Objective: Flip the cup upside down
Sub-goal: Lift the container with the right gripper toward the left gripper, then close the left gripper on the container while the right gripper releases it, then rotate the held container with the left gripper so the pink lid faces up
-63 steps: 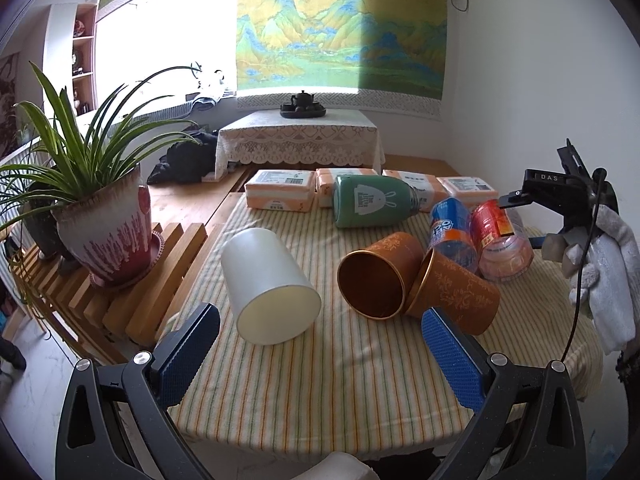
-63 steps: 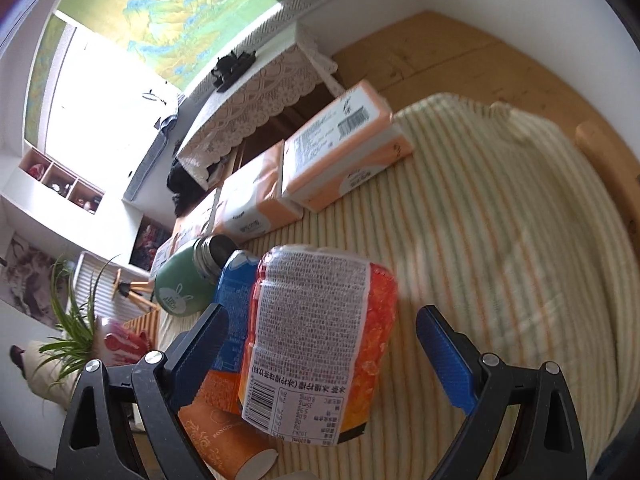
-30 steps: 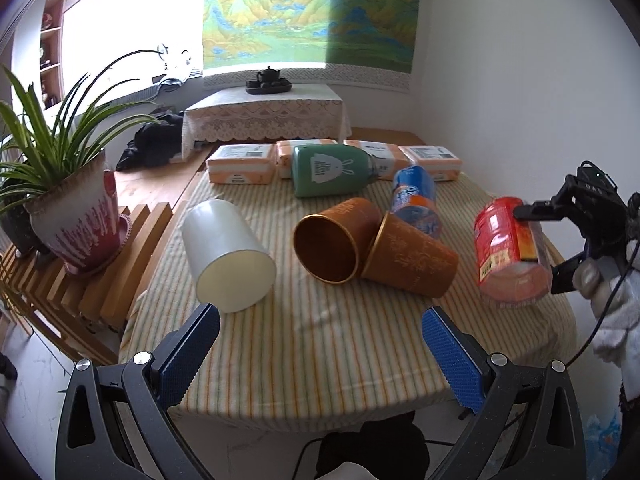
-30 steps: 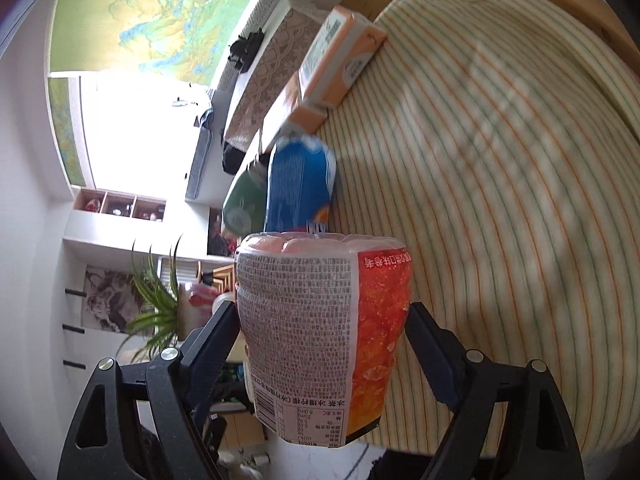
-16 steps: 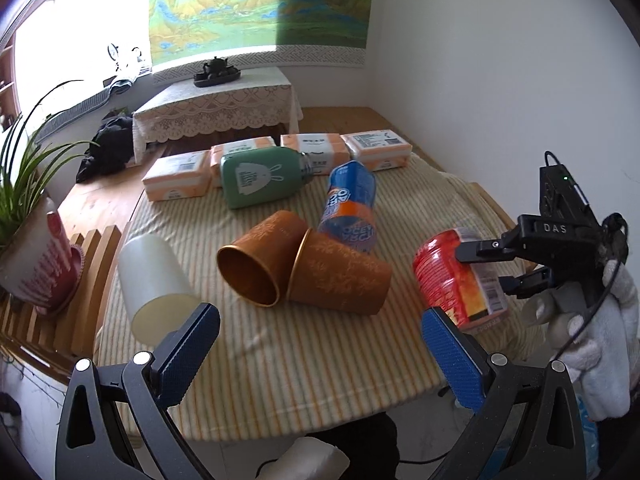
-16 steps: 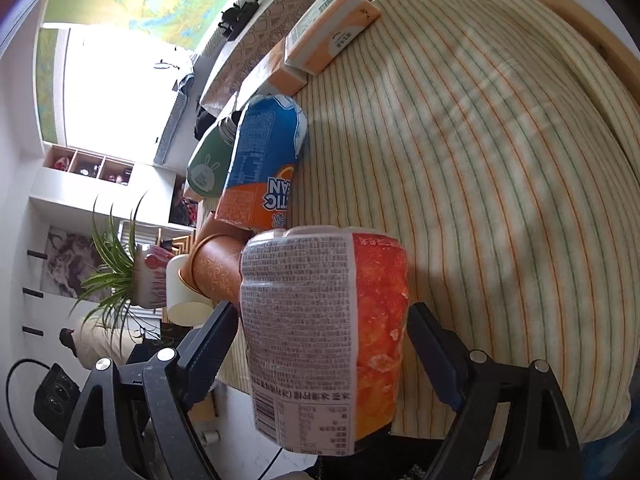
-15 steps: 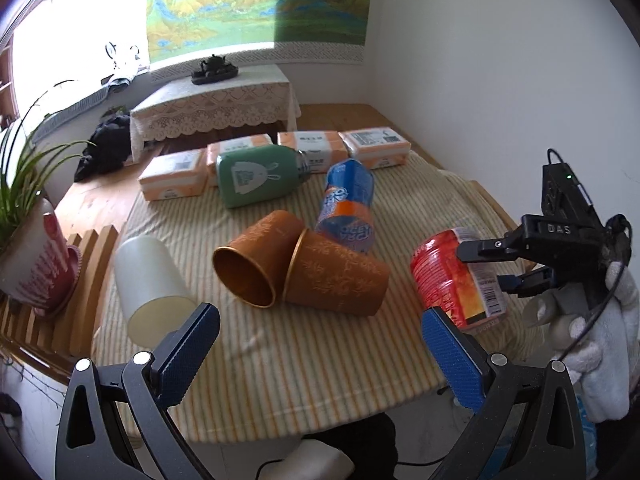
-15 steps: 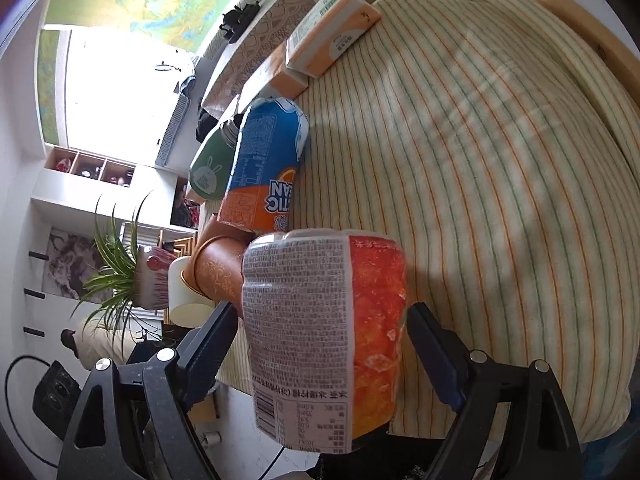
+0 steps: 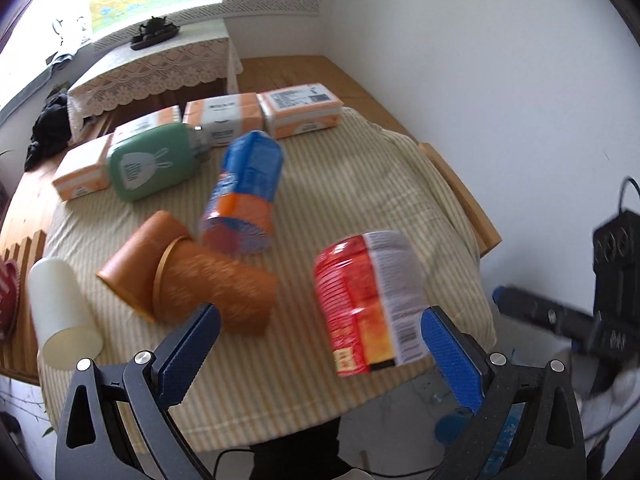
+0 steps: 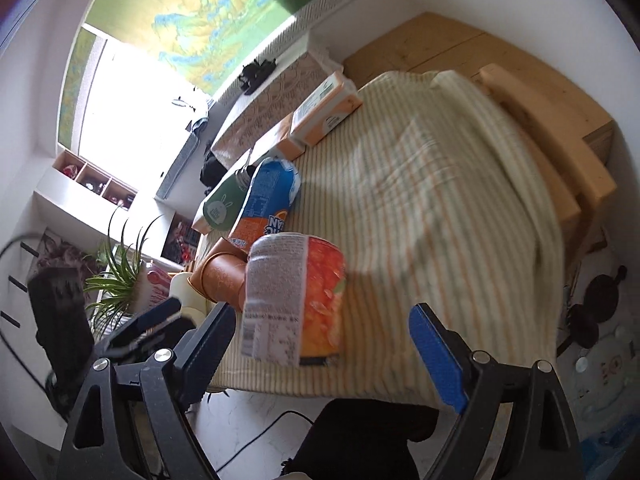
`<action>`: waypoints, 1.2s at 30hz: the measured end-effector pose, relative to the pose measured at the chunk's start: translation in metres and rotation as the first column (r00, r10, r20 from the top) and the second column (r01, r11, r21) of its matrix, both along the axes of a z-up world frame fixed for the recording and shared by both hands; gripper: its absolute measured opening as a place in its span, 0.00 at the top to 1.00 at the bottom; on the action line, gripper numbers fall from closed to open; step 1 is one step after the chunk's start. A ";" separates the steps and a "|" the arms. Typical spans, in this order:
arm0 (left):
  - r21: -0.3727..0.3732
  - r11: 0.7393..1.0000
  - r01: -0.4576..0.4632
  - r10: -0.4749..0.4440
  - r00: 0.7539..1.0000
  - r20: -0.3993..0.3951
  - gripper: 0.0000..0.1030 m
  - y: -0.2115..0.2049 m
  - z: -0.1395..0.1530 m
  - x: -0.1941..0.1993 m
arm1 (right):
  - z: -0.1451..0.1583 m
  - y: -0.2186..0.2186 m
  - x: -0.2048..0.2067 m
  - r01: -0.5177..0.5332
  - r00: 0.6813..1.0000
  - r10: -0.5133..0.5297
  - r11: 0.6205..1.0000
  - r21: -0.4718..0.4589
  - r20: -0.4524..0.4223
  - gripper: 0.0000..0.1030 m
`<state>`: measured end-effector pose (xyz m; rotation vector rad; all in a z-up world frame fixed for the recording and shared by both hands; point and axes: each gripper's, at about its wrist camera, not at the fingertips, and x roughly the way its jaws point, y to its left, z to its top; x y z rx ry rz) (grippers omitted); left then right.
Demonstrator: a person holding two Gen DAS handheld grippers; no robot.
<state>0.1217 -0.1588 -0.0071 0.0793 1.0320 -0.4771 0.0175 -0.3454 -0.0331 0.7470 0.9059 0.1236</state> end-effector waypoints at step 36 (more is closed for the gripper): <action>-0.113 0.993 0.011 -0.009 1.000 0.019 0.13 -0.007 -0.011 -0.017 | -0.015 -0.021 -0.052 0.091 0.996 -0.091 0.995 -0.041 0.005 0.17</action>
